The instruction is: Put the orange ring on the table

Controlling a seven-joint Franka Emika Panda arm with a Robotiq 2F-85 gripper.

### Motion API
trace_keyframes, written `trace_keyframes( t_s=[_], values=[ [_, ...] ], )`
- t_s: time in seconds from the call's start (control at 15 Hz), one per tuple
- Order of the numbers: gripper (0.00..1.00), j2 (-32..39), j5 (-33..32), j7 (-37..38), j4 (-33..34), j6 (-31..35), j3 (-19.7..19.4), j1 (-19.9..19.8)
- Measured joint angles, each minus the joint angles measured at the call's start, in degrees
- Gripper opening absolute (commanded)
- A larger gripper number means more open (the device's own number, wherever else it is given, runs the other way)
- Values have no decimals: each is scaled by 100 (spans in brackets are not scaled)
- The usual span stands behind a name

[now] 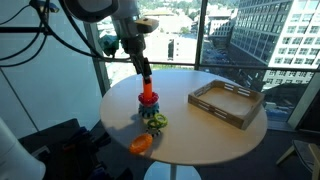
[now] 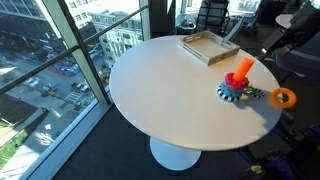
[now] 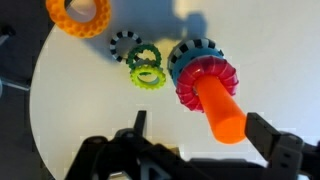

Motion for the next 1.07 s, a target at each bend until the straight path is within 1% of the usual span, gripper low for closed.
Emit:
trace_keyframes(
  t_s=[0.2,0.53,0.8,1.07],
  values=[
    [100,54,12,-44,25,-420,-3,85],
    [100,149,171,-464,238,-1594,-19,302],
    [100,126,161,-569,512,-2501,-1,364],
    [100,-77,126,-570,761,-3210,90,379]
  ],
)
